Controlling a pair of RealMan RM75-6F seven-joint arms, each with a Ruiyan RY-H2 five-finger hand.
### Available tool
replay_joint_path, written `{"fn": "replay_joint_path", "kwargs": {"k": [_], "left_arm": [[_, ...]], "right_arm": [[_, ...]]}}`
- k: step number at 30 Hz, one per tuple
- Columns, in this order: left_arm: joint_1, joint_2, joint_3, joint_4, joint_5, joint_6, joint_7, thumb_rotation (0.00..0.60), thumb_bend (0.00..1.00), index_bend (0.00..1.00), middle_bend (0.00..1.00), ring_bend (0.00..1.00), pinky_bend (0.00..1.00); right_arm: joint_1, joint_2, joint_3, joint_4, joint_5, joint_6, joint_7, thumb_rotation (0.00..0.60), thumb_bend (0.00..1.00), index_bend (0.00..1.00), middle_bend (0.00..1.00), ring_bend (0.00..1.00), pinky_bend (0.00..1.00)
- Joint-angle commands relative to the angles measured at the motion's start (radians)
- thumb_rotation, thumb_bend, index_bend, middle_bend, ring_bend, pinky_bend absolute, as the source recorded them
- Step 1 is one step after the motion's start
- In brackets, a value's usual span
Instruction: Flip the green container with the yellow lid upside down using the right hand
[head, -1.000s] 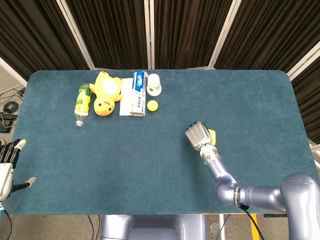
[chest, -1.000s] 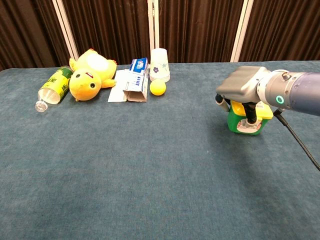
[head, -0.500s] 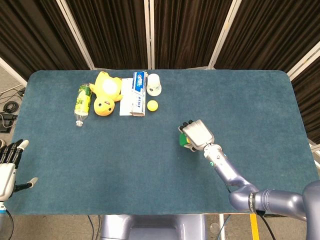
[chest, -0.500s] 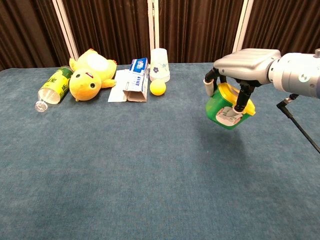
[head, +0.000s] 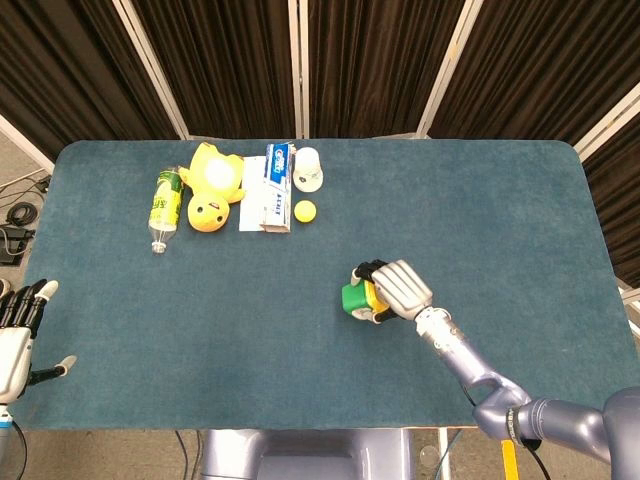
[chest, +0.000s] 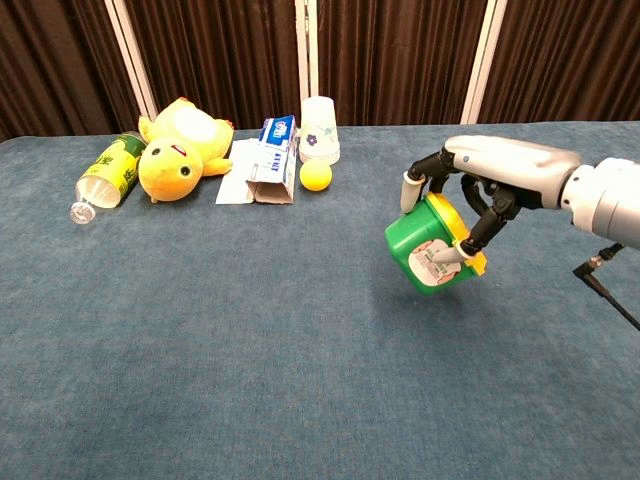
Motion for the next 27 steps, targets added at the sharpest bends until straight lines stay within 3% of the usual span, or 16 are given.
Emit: {"fn": "replay_joint_path", "kwargs": {"k": [1,4,8,12,16,20,27], "left_arm": [[0.000,0.001,0.000,-0.001,0.001,0.001,-0.001,0.600,0.00,0.00,0.00,0.00,0.00],[0.001,0.001,0.001,-0.001,0.002,0.002,-0.002,0.600,0.00,0.00,0.00,0.00,0.00],[0.000,0.002,0.001,-0.001,0.001,0.001,-0.002,0.600,0.00,0.00,0.00,0.00,0.00],[-0.001,0.002,0.003,-0.002,0.003,-0.002,-0.001,0.600,0.00,0.00,0.00,0.00,0.00],[-0.001,0.002,0.003,-0.004,0.004,0.000,0.000,0.600,0.00,0.00,0.00,0.00,0.00],[-0.001,0.001,0.007,-0.007,0.010,0.000,0.003,0.600,0.00,0.00,0.00,0.00,0.00],[0.000,0.003,0.012,-0.014,0.023,0.006,0.004,0.600,0.00,0.00,0.00,0.00,0.00]], "right_arm": [[-0.012,-0.022,-0.006,0.026,-0.014,-0.004,0.029,0.600,0.36,0.49,0.57,0.54,0.70],[-0.016,-0.027,-0.010,0.041,-0.029,-0.006,0.032,0.600,0.34,0.46,0.54,0.52,0.66],[-0.021,-0.014,-0.027,0.036,-0.051,-0.024,0.070,0.600,0.27,0.30,0.34,0.34,0.42],[-0.022,0.037,-0.053,0.012,-0.072,-0.061,0.112,0.600,0.23,0.21,0.21,0.21,0.25],[-0.031,0.092,-0.082,-0.017,-0.105,-0.065,0.124,0.600,0.17,0.06,0.04,0.03,0.07],[-0.041,0.162,-0.089,-0.078,-0.126,-0.052,0.108,0.600,0.17,0.00,0.00,0.00,0.01],[-0.042,0.290,-0.093,-0.223,-0.148,-0.058,-0.024,0.600,0.14,0.00,0.00,0.00,0.00]]}}
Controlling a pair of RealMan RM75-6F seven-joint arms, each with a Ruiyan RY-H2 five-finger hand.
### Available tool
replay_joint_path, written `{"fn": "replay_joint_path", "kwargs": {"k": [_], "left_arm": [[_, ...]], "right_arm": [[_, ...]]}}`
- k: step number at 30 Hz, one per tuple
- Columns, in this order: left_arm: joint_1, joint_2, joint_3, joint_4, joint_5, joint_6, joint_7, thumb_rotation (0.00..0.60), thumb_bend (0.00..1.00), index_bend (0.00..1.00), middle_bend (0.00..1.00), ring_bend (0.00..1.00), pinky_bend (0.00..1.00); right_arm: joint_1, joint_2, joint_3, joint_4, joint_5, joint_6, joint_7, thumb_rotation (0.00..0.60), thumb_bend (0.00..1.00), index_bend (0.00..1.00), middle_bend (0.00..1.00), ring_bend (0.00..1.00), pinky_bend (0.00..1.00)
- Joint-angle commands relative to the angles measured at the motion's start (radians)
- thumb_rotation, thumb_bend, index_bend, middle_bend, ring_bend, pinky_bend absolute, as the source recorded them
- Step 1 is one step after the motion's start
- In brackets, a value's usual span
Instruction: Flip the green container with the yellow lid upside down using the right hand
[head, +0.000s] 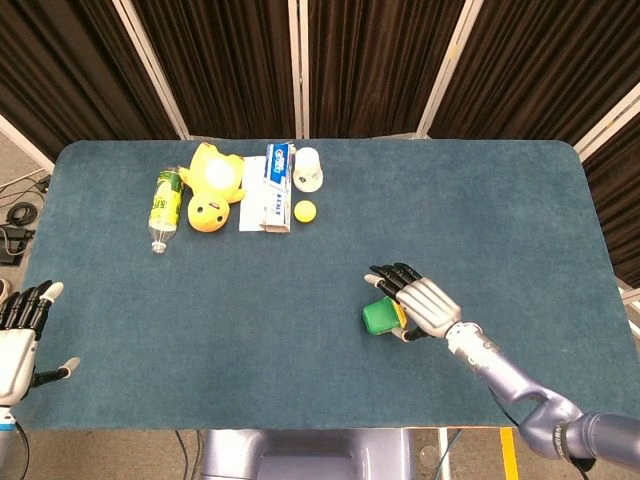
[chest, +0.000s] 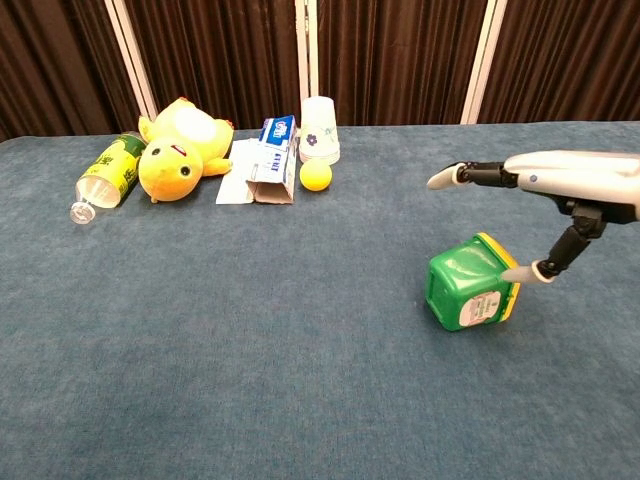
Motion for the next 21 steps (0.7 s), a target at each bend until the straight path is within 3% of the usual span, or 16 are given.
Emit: {"fn": "replay_joint_path", "kwargs": {"k": [1,4,7,11,15,21], "left_arm": [[0.001,0.002,0.001,-0.001,0.002,0.001,-0.002,0.600,0.00,0.00,0.00,0.00,0.00],[0.000,0.003,0.001,-0.002,0.004,0.002,-0.003,0.600,0.00,0.00,0.00,0.00,0.00],[0.000,0.003,0.001,-0.002,0.004,0.001,-0.004,0.600,0.00,0.00,0.00,0.00,0.00],[-0.002,0.004,-0.001,0.000,-0.003,-0.004,-0.006,0.600,0.00,0.00,0.00,0.00,0.00],[-0.003,0.004,-0.004,0.004,-0.014,-0.008,-0.011,0.600,0.00,0.00,0.00,0.00,0.00],[-0.009,0.006,-0.007,0.011,-0.034,-0.028,-0.025,0.600,0.00,0.00,0.00,0.00,0.00]], "right_arm": [[0.004,0.072,-0.007,-0.079,-0.029,-0.010,-0.101,0.600,0.10,0.00,0.00,0.00,0.00],[0.027,0.105,-0.012,-0.116,-0.052,-0.047,-0.231,0.600,0.01,0.00,0.00,0.00,0.00],[0.056,0.112,-0.001,-0.162,-0.042,-0.104,-0.468,0.600,0.00,0.00,0.00,0.00,0.00],[0.089,0.075,0.017,-0.192,-0.007,-0.171,-0.680,0.600,0.00,0.00,0.00,0.00,0.00],[0.123,0.015,0.036,-0.196,0.066,-0.238,-0.863,0.600,0.00,0.00,0.00,0.00,0.00],[0.156,-0.095,0.056,-0.181,0.269,-0.266,-1.136,0.600,0.00,0.03,0.01,0.00,0.00]]}}
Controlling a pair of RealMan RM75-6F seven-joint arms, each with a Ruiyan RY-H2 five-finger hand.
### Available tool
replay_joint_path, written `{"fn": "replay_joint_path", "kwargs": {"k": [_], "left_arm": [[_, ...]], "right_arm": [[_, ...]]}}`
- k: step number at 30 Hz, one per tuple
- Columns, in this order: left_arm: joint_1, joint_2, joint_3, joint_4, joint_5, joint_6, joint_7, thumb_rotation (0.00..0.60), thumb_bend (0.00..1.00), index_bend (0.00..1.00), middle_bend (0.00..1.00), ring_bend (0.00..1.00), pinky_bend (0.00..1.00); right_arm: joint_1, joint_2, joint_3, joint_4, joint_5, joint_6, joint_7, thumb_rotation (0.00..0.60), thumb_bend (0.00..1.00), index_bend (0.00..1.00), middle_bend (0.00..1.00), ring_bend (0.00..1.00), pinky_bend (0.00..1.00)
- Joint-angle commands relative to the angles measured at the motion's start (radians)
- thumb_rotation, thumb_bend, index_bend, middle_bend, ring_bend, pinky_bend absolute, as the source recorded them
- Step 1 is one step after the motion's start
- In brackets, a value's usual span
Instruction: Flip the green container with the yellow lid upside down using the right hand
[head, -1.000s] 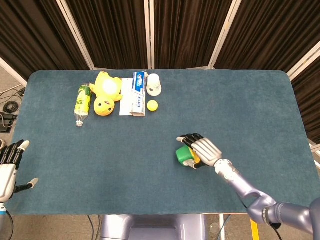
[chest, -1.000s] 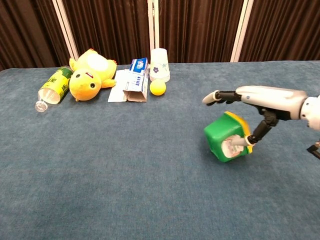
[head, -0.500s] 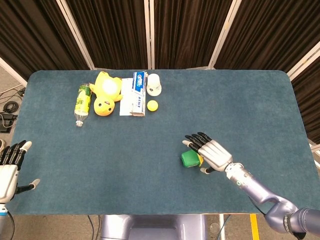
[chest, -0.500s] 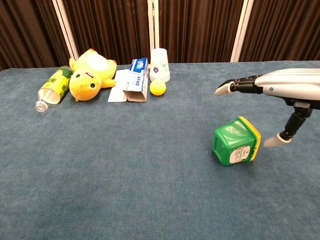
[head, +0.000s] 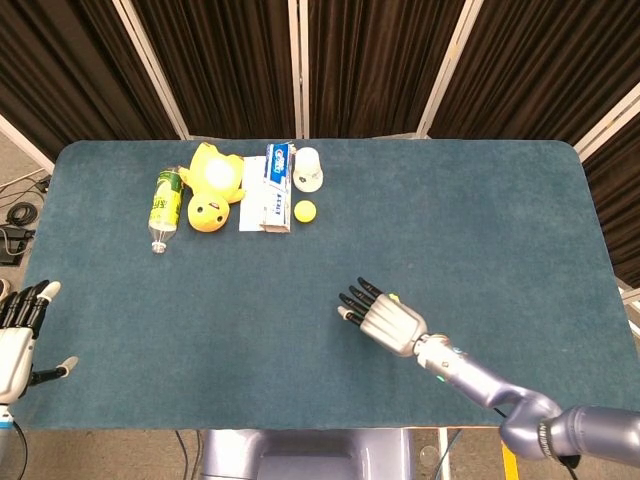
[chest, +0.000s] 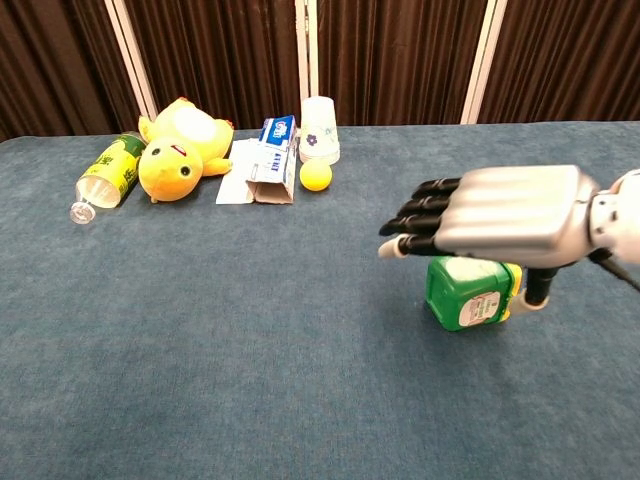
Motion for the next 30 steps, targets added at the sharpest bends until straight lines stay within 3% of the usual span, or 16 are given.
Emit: {"fn": "replay_joint_path", "kwargs": {"k": [1,6,9,11,16,19,25,30], "left_arm": [[-0.004,0.001,-0.003,0.005,-0.010,-0.009,-0.005,0.600,0.00,0.00,0.00,0.00,0.00],[-0.003,0.003,-0.003,0.007,-0.013,-0.010,-0.015,0.600,0.00,0.00,0.00,0.00,0.00],[-0.004,0.003,-0.001,0.008,-0.012,-0.013,-0.017,0.600,0.00,0.00,0.00,0.00,0.00],[-0.006,0.001,0.000,0.009,-0.011,-0.016,-0.014,0.600,0.00,0.00,0.00,0.00,0.00],[-0.005,0.001,0.000,0.008,-0.011,-0.013,-0.013,0.600,0.00,0.00,0.00,0.00,0.00],[-0.004,0.002,0.000,0.007,-0.010,-0.011,-0.013,0.600,0.00,0.00,0.00,0.00,0.00],[-0.005,0.001,0.002,0.007,-0.008,-0.013,-0.012,0.600,0.00,0.00,0.00,0.00,0.00],[-0.005,0.000,0.003,0.007,-0.005,-0.011,-0.009,0.600,0.00,0.00,0.00,0.00,0.00]], "right_arm": [[0.053,-0.110,0.019,-0.012,0.214,-0.046,-0.255,0.600,0.00,0.04,0.02,0.00,0.00],[0.094,-0.165,-0.003,-0.001,0.382,-0.006,-0.440,0.600,0.00,0.06,0.08,0.00,0.02],[0.111,-0.181,-0.019,-0.003,0.451,0.030,-0.502,0.600,0.00,0.12,0.17,0.04,0.13],[0.120,-0.190,-0.032,0.000,0.475,0.050,-0.523,0.600,0.02,0.18,0.25,0.12,0.25],[0.124,-0.199,-0.049,0.019,0.456,0.078,-0.513,0.600,0.22,0.33,0.43,0.33,0.57],[0.123,-0.198,-0.057,0.033,0.434,0.091,-0.498,0.600,0.35,0.40,0.51,0.43,0.66],[0.111,-0.169,-0.063,0.034,0.348,0.110,-0.399,0.600,0.47,0.47,0.57,0.49,0.69],[0.090,-0.125,-0.044,0.030,0.204,0.129,-0.190,0.600,0.53,0.46,0.57,0.49,0.69]]}}
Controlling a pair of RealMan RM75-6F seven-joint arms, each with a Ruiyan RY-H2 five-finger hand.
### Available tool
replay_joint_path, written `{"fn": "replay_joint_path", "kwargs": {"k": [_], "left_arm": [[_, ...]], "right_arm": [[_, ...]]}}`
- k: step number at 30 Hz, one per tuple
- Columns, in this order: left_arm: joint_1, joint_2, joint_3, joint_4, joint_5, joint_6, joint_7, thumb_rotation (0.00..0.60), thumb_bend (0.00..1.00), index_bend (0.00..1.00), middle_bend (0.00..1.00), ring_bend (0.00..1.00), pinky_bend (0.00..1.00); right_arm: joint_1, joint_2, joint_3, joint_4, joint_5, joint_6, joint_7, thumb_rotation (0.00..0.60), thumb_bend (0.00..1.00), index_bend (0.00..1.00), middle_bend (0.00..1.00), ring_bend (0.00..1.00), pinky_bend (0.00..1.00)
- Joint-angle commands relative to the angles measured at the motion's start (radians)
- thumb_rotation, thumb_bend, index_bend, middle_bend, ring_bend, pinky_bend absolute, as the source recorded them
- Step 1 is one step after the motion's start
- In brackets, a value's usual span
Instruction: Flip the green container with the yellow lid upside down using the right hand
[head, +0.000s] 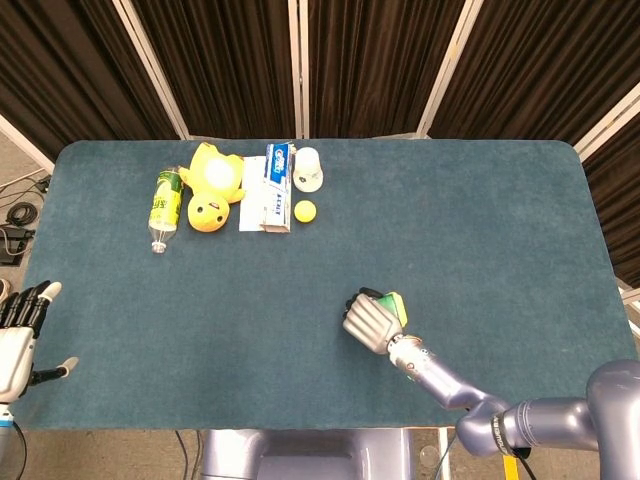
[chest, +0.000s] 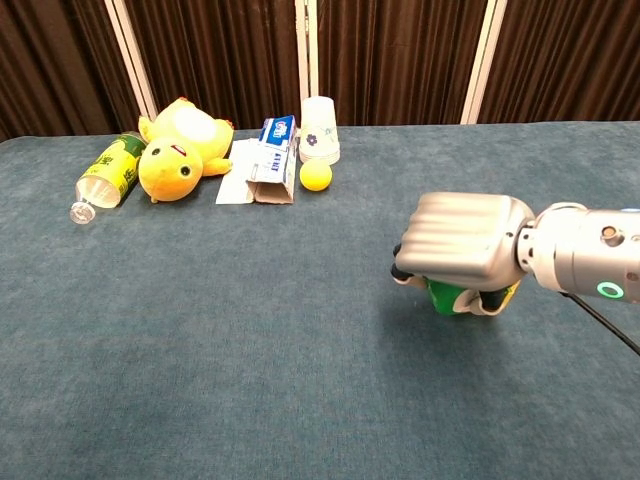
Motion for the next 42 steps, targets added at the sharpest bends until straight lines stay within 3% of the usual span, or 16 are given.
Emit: {"fn": "replay_joint_path", "kwargs": {"k": [1,10,17,25,31,38,40,42], "left_arm": [[0.000,0.000,0.001,-0.001,0.001,0.001,0.001,0.600,0.00,0.00,0.00,0.00,0.00],[0.004,0.000,-0.001,-0.003,0.001,0.011,0.006,0.600,0.00,0.00,0.00,0.00,0.00],[0.004,-0.002,0.003,-0.008,0.009,0.011,0.007,0.600,0.00,0.00,0.00,0.00,0.00],[0.004,-0.007,0.005,-0.009,0.010,0.013,0.024,0.600,0.00,0.00,0.00,0.00,0.00],[0.006,-0.007,0.004,-0.011,0.007,0.014,0.022,0.600,0.00,0.00,0.00,0.00,0.00],[0.006,-0.011,0.002,-0.011,0.002,0.017,0.035,0.600,0.00,0.00,0.00,0.00,0.00],[0.007,-0.010,0.002,-0.015,0.005,0.019,0.036,0.600,0.00,0.00,0.00,0.00,0.00],[0.008,-0.009,0.001,-0.017,0.006,0.022,0.037,0.600,0.00,0.00,0.00,0.00,0.00]], "right_arm": [[-0.027,0.042,0.029,-0.005,-0.119,0.024,0.225,0.600,0.53,0.46,0.57,0.49,0.69],[-0.093,0.035,0.079,0.078,-0.329,0.086,0.872,0.600,0.58,0.49,0.58,0.48,0.68],[-0.147,-0.017,0.092,0.209,-0.432,0.213,1.260,0.600,0.60,0.54,0.58,0.49,0.68],[-0.170,-0.093,0.092,0.315,-0.441,0.227,1.386,0.600,0.61,0.56,0.57,0.49,0.67],[-0.184,-0.141,0.074,0.382,-0.442,0.206,1.384,0.600,0.60,0.60,0.56,0.47,0.66],[-0.201,-0.143,0.063,0.403,-0.459,0.208,1.371,0.600,0.57,0.57,0.52,0.45,0.63],[-0.201,-0.122,0.046,0.390,-0.464,0.182,1.386,0.600,0.51,0.52,0.46,0.41,0.58],[-0.193,-0.092,0.028,0.372,-0.477,0.153,1.411,0.600,0.43,0.39,0.33,0.29,0.45]]}}
